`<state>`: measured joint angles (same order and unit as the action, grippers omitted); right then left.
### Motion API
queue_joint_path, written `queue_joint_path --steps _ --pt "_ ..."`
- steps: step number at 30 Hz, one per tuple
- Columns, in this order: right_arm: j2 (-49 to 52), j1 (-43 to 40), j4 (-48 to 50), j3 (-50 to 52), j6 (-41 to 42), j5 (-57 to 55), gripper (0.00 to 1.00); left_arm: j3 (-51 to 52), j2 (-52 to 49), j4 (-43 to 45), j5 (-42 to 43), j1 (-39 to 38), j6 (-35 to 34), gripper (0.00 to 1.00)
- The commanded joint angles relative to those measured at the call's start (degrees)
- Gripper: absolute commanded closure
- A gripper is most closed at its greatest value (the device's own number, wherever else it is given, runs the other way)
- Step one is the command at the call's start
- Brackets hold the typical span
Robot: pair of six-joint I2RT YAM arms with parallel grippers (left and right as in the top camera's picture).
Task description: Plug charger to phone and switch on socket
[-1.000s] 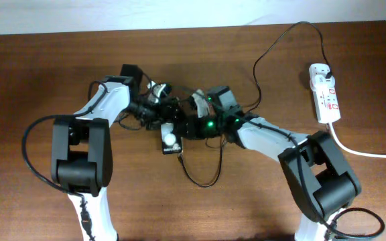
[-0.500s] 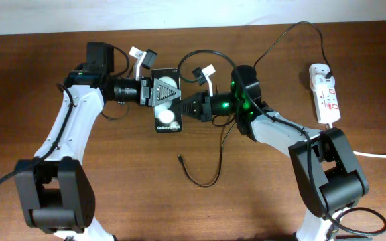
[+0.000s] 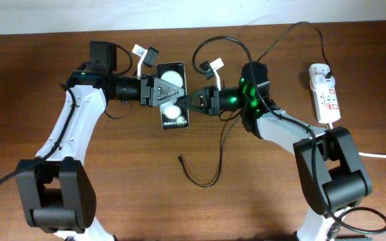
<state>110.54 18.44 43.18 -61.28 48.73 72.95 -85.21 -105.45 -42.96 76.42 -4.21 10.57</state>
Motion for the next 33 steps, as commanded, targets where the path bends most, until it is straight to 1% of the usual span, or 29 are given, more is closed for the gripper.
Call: queue_joint_path --steps 1,2,3,5,8,10,12,14,16,17,18,20,21,24,27,29,30,31,33 --pt "-0.24 -1.53 0.79 -0.44 1.79 -5.31 0.96 0.02 1.97 0.61 3.13 -0.22 0.90 0.46" --pt "-0.24 -1.53 0.79 -0.44 2.47 -5.73 0.96 0.02 1.97 1.01 3.15 -0.22 0.90 0.52" --pt "-0.24 -1.53 0.79 -0.44 2.62 -5.84 0.96 0.02 1.97 1.64 3.30 -0.22 0.90 0.62" --pt "-0.24 -1.53 0.79 -0.44 2.62 -5.90 0.96 0.02 1.97 2.51 3.30 -0.22 0.87 0.75" --pt "-0.24 -1.53 0.76 -0.44 2.62 -5.42 0.96 0.04 1.97 3.26 3.30 -0.22 0.85 0.99" --pt "-0.24 -1.53 0.79 -0.44 2.56 -4.15 0.96 0.02 1.97 3.58 3.28 -0.22 0.22 1.00" --pt "-0.24 -1.53 0.79 -0.44 0.76 -2.43 0.96 0.04 1.97 3.76 3.30 -0.04 -2.32 1.00" --pt "-0.24 -1.53 0.76 -0.44 -1.73 -1.33 0.96 0.04 1.97 3.74 3.34 0.28 -6.14 1.00" --pt "-0.24 -1.53 0.79 -0.44 -2.03 -1.38 0.96 0.02 1.97 3.74 4.20 0.63 -9.70 1.00" --pt "-0.24 -1.55 0.81 -0.44 -1.97 -1.36 0.88 0.04 1.97 3.76 6.19 0.74 -9.75 1.00" --pt "-0.24 -1.55 0.79 -0.44 -1.92 -1.16 0.75 0.04 1.97 3.80 6.25 0.74 -9.70 1.00" --pt "-0.24 -1.53 0.76 -0.44 -1.95 1.01 0.69 0.04 1.97 5.03 4.96 0.74 -9.73 1.00" --pt "-0.24 -1.51 0.76 -0.44 -1.95 2.80 0.68 0.02 1.97 5.81 4.81 0.74 -9.73 1.00" --pt "-0.24 -1.16 0.79 -0.44 -1.95 5.97 0.68 0.02 1.97 6.97 4.79 0.74 -9.75 1.00" --pt "-0.24 -0.02 0.79 -0.44 -1.95 6.12 0.70 0.02 1.97 6.99 4.79 0.74 -9.75 1.00" --pt "-0.24 1.07 0.79 -0.44 -1.95 5.92 0.78 0.02 1.97 6.99 4.79 0.74 -9.75 1.00" --pt "-0.24 1.51 0.79 -0.44 -1.95 5.40 0.95 0.04 1.97 6.97 4.76 0.74 -9.73 1.00" --pt "-0.24 1.79 0.79 -0.44 -1.92 4.74 0.96 0.02 1.97 6.99 4.76 0.74 -9.73 0.97" --pt "-0.24 1.77 0.81 -0.44 -1.49 2.36 0.96 0.02 1.97 7.02 4.74 0.74 -9.73 0.82"
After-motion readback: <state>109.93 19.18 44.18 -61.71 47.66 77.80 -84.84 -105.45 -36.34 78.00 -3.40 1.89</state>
